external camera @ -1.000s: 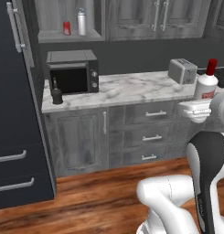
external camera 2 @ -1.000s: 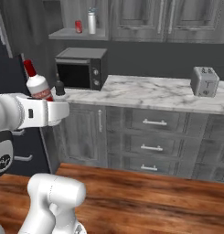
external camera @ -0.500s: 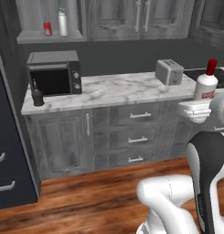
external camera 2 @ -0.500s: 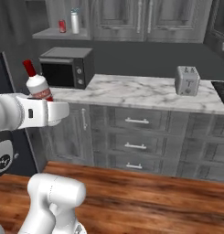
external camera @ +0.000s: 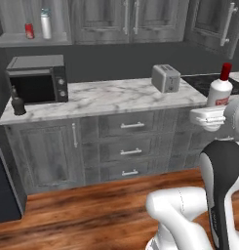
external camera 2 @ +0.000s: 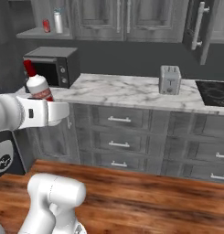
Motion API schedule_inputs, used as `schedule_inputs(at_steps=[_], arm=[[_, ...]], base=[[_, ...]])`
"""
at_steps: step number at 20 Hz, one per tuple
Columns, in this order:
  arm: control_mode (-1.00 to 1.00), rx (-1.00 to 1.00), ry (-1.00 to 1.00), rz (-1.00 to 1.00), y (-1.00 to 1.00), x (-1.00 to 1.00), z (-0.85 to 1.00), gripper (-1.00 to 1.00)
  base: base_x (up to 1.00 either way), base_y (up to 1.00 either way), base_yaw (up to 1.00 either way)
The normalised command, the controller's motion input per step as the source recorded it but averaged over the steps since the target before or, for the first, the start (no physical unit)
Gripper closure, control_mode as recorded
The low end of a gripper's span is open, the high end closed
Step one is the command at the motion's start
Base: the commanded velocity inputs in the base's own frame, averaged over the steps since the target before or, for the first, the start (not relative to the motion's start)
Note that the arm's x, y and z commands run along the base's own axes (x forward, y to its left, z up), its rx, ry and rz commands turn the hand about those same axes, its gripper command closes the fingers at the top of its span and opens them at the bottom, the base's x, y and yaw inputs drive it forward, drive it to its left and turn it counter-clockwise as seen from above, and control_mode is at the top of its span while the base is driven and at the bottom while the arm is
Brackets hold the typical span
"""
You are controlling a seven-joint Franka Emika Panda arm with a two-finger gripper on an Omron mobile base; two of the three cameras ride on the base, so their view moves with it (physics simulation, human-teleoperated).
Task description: Sort all alcoholic drinks to one cabinet, and non-alcoholic drinks to the other.
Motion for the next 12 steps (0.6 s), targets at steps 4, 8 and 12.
schedule_inputs(at_steps=[4, 8, 12], arm=[[1.0, 0.0, 0.0, 0.0, 0.0, 0.0, 0.0, 1.0], [1.0, 0.0, 0.0, 0.0, 0.0, 0.0, 0.0, 1.0], [1.0, 0.0, 0.0, 0.0, 0.0, 0.0, 0.0, 1.0]], base=[[0.07, -0.61, 0.04], [0.01, -0.59, 0.03], [0.03, -0.56, 0.01]])
